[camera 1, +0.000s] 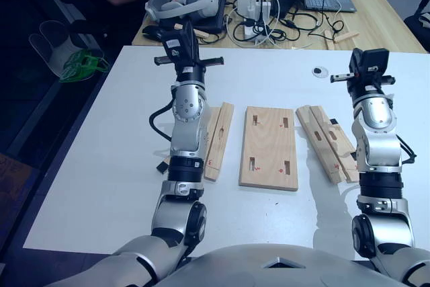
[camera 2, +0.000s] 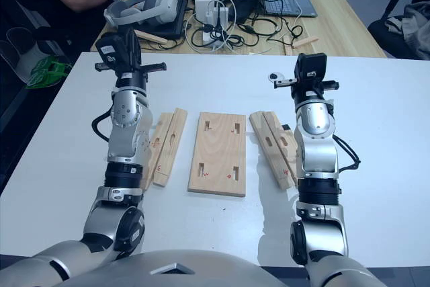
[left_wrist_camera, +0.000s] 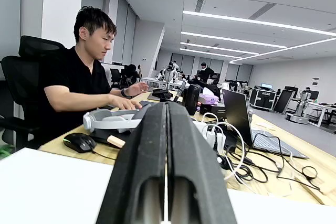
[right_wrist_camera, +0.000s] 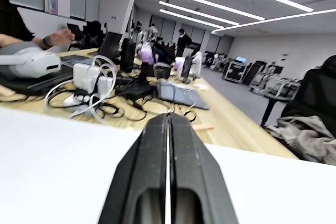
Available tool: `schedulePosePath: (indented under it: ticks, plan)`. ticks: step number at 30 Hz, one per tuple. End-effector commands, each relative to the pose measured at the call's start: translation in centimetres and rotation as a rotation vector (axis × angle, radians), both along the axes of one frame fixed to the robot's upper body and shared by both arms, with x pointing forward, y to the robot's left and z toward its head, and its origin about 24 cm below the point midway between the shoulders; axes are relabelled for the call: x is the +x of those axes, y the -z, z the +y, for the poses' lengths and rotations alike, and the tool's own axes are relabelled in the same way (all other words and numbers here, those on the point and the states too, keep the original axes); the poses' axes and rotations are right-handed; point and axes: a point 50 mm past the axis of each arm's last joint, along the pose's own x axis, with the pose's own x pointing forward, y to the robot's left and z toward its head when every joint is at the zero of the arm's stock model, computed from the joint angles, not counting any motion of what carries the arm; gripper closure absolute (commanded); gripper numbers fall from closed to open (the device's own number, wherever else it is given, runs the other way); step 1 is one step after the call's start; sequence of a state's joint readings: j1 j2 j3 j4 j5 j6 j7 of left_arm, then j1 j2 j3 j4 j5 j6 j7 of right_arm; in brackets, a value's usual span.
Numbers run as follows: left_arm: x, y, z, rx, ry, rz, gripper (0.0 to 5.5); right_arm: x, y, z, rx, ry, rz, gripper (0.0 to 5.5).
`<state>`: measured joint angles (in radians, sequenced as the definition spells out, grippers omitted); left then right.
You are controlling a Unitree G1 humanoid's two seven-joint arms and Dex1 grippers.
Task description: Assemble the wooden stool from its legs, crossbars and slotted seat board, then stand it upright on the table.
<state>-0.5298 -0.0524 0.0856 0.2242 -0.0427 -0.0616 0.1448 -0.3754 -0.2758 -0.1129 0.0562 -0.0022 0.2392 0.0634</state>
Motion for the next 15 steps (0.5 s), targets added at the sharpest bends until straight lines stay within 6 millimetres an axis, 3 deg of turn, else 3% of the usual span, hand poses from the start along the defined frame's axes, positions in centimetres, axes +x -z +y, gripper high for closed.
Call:
schedulePosePath:
  ticks: [1,6,15]
  plan:
    - [0.0,0.1,-0.1,-0.033,0.040,0.031,5.50,0.3,-0.2,0.9,0.038,-0.064,0.003,5.47]
    - [-0.7,-0.5,-1.0,-0.094,0.232,-0.037,5.50,0.1,-0.3,1.1,0.092,-0.050,-0.036,5.47]
    - [-1.1,0.8,-0.5,-0.082,0.258,0.068,5.50,-0.5,0.5,1.8,0.155,-0.044,-0.021,5.47]
